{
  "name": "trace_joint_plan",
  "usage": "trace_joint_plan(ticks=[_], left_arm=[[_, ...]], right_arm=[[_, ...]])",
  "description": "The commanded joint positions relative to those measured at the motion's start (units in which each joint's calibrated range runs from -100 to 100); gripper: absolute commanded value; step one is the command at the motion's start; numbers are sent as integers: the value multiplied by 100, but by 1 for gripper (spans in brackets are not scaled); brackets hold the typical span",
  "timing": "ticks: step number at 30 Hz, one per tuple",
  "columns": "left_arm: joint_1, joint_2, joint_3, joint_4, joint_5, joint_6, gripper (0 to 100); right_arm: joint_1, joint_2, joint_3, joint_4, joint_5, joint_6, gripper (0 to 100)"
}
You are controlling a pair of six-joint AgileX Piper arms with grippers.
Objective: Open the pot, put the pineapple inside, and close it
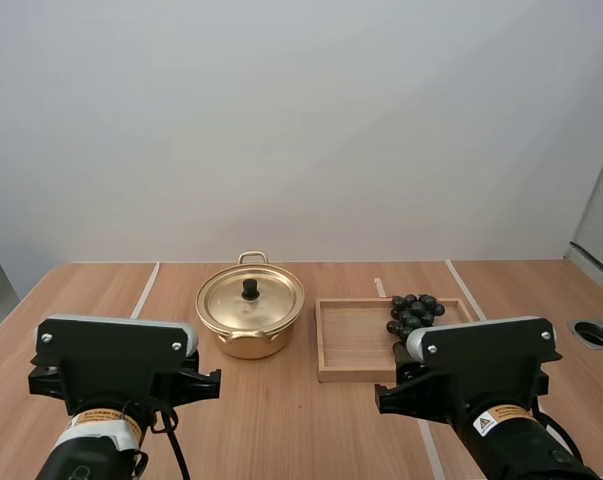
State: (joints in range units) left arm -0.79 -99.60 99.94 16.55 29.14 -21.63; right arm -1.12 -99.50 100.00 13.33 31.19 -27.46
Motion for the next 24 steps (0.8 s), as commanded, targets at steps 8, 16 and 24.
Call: trace_joint_plan(ticks=[8,16,24], left_arm=[[3,-40,6,-519,124,272,100],[3,-40,6,-516,95,272,100],[3,-40,6,-691,124,198,100]], right_arm=[[118,-50,0,-702,12,911,100],[118,-50,0,-1365,9,1674,100],[104,-50,0,-1411,45,993,93]])
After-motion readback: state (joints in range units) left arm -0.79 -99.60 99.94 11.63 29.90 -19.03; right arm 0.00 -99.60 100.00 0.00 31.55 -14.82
